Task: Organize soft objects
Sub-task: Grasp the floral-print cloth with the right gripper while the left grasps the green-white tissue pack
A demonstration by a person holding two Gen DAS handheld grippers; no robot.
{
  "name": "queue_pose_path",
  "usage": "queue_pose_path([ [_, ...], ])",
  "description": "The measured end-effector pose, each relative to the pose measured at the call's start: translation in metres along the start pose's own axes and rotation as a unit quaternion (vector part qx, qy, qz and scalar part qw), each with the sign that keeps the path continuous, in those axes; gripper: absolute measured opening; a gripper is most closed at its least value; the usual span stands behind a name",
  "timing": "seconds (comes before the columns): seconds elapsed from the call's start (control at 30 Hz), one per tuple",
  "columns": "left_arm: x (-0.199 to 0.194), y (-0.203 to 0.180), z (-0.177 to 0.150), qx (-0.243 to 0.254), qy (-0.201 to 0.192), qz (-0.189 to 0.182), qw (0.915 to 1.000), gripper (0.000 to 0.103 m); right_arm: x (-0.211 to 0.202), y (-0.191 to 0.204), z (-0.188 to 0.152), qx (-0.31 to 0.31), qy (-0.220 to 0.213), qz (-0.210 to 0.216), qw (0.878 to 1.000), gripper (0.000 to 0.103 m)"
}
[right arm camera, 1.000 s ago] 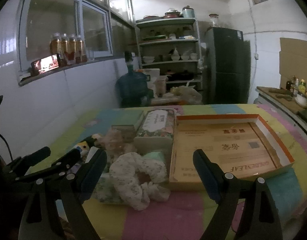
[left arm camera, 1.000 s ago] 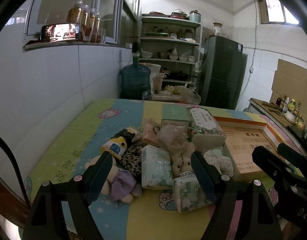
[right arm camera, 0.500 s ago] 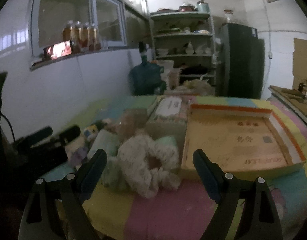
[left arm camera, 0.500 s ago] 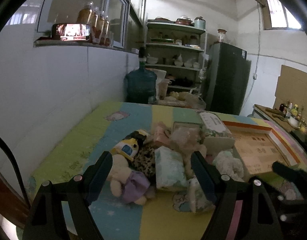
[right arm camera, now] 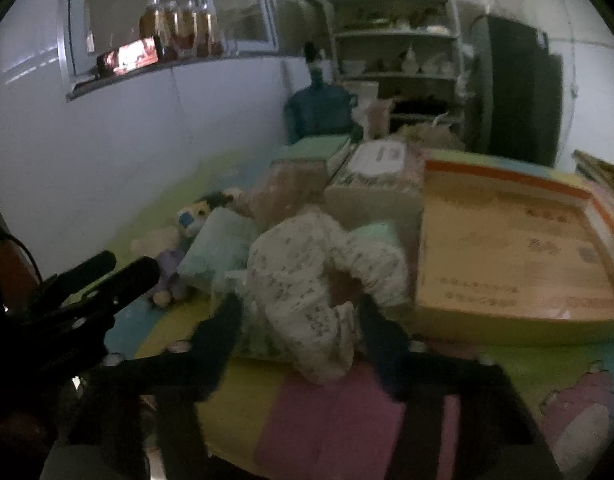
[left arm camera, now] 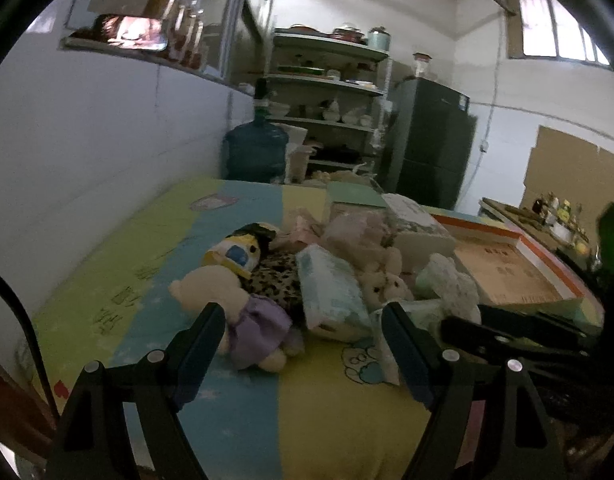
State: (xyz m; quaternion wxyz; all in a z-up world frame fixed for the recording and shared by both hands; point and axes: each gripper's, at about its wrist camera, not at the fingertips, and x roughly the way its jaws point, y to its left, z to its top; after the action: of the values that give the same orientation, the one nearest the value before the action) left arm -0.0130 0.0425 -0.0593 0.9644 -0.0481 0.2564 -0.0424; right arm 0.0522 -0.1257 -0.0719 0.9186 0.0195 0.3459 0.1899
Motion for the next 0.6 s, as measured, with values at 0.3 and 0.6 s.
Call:
queue_pose_path([
  [0.3, 0.011, -0.023, -0.013, 0.034, 0.02, -0.066, 0.997, 0.081, 0.005, -0.015, 0.005, 0.01, 0.006, 0.014, 1.0, 0.016],
  [0.6, 0.05, -0.042, -0.02, 0.028, 0.074, -0.116, 0.9901, 0.076, -0.03, -0.027, 0.011, 0.012, -0.047, 0.03, 0.998, 0.013],
])
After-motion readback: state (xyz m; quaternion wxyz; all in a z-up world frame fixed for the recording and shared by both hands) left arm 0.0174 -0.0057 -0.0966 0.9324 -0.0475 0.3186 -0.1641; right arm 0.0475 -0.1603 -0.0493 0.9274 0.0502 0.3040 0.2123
